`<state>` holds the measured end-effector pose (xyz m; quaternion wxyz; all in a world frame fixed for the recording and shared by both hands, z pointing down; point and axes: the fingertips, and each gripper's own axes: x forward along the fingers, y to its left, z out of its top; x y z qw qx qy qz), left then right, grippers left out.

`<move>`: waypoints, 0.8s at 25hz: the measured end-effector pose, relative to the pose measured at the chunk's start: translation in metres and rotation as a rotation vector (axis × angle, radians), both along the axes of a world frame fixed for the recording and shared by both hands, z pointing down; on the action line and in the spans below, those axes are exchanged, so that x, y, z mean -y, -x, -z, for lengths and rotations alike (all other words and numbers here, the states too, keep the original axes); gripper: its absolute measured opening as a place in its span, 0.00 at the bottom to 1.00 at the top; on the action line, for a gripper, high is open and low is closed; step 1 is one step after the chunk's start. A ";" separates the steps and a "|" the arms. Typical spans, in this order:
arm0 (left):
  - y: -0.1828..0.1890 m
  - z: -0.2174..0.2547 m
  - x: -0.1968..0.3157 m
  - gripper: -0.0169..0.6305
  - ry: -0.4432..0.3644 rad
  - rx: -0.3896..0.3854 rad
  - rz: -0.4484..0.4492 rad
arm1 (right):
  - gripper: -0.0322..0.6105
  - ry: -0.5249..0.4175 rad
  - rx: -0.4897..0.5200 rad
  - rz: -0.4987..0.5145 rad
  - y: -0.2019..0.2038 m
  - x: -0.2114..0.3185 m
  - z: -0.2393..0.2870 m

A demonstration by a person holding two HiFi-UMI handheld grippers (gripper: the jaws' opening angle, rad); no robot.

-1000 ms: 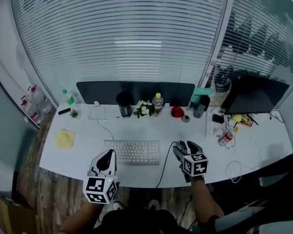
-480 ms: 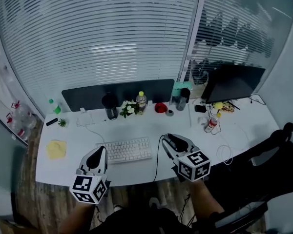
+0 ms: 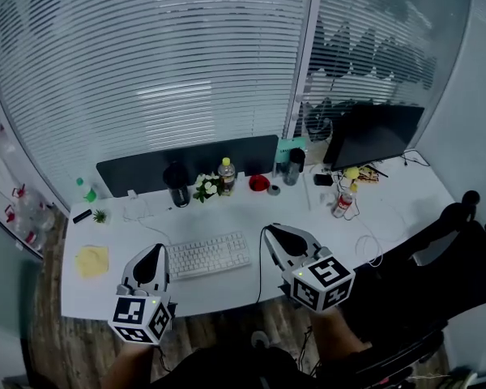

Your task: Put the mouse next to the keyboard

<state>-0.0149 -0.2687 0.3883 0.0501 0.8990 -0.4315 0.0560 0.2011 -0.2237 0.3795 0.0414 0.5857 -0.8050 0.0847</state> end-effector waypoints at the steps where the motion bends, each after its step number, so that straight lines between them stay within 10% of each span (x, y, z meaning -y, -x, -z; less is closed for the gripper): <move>1: 0.002 0.002 0.000 0.07 -0.004 0.000 0.001 | 0.05 -0.002 -0.002 -0.005 0.001 0.000 0.002; 20: -0.003 0.008 0.010 0.07 -0.011 0.024 -0.024 | 0.05 0.026 -0.040 -0.061 -0.004 0.005 0.000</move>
